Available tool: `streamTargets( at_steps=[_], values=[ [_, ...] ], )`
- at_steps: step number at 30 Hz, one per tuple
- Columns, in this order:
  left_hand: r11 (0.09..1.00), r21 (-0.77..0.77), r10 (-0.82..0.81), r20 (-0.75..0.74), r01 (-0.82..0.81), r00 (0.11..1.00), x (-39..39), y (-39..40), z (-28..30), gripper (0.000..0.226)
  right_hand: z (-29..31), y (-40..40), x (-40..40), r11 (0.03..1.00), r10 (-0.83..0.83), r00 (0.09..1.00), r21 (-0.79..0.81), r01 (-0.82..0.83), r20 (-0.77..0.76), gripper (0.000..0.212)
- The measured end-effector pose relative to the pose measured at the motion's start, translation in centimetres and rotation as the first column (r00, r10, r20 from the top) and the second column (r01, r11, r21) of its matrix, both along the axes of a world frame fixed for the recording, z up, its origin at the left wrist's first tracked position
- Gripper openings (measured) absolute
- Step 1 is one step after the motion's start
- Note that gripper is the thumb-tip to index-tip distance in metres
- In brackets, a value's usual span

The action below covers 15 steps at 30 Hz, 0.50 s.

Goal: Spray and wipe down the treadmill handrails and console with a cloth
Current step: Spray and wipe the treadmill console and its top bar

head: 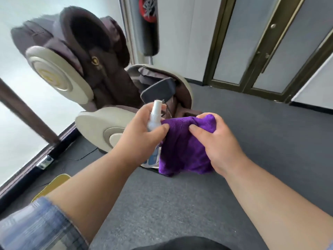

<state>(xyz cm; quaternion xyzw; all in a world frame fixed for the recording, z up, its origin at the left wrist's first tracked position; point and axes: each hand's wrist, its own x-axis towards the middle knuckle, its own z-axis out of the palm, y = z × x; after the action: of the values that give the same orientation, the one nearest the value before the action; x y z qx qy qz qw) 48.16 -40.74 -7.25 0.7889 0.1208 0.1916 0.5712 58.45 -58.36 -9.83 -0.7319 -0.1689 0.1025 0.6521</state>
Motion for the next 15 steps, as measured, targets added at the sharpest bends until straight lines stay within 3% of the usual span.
streamTargets(
  at_steps=[8,15],
  values=[
    [0.924,-0.068,0.379,0.027,-0.377,0.925,-2.2,8.9,0.3,0.041,0.5,14.0,3.9,0.92,0.39,0.921,0.04,-0.39,0.012,0.039],
    [0.741,-0.011,0.671,0.03,-0.671,0.741,-1.5,12.8,1.1,0.056,2.6,23.9,7.2,0.707,0.702,0.711,0.132,-0.695,-0.021,0.033]
  ],
)
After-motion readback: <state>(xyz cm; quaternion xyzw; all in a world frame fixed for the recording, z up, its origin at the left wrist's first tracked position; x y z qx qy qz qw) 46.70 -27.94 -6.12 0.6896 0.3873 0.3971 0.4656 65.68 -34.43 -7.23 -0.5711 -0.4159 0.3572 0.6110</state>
